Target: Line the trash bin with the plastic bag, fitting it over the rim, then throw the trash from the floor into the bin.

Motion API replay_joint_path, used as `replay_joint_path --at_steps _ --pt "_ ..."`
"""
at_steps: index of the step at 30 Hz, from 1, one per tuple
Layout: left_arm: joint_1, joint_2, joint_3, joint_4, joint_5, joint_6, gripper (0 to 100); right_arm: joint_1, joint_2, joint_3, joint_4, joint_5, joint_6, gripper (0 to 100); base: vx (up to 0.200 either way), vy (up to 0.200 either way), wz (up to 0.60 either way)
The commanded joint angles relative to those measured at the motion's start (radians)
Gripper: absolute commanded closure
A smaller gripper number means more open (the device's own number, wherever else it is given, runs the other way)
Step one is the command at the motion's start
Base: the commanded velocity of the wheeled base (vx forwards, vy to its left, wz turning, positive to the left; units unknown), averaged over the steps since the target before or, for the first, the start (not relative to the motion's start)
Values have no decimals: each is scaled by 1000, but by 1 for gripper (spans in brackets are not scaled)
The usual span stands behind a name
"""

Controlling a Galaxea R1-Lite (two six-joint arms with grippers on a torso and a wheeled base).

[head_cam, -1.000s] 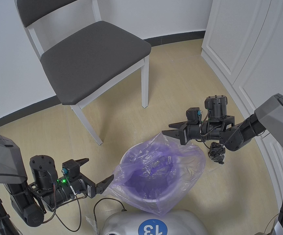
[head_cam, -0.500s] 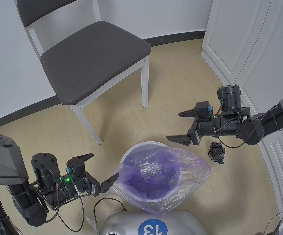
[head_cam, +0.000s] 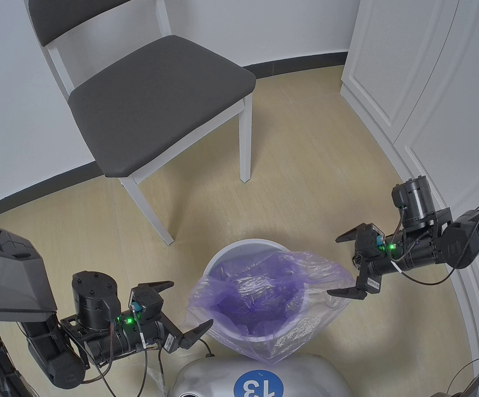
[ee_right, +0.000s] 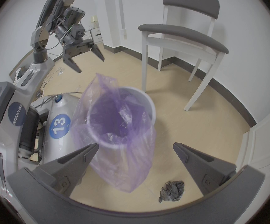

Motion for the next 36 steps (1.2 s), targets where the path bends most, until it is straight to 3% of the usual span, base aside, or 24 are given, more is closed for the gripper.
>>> replay_joint_path --at_steps 1,7,15,24,31,32,36 --pt "1 0 10 -1 0 0 0 6 -19 42 -1 -3 -7 0 0 0 0" --pt "13 -4 9 -9 0 -1 0 -12 15 61 -19 -47 -24 0 0 0 0" --pt "24 -7 13 -32 0 -4 0 -47 133 64 -154 -49 -29 0 0 0 0" --pt "44 -15 9 -33 -3 -3 0 -84 155 73 -178 -49 -44 0 0 0 0" --pt "35 -27 12 -42 -11 -3 0 -84 274 42 -340 -53 -41 0 0 0 0" --pt "33 -29 10 -44 -11 -3 0 -83 306 32 -378 -55 -39 100 0 0 0" --pt "32 -29 2 -44 -11 -3 0 -69 336 3 -436 -50 -35 100 0 0 0"
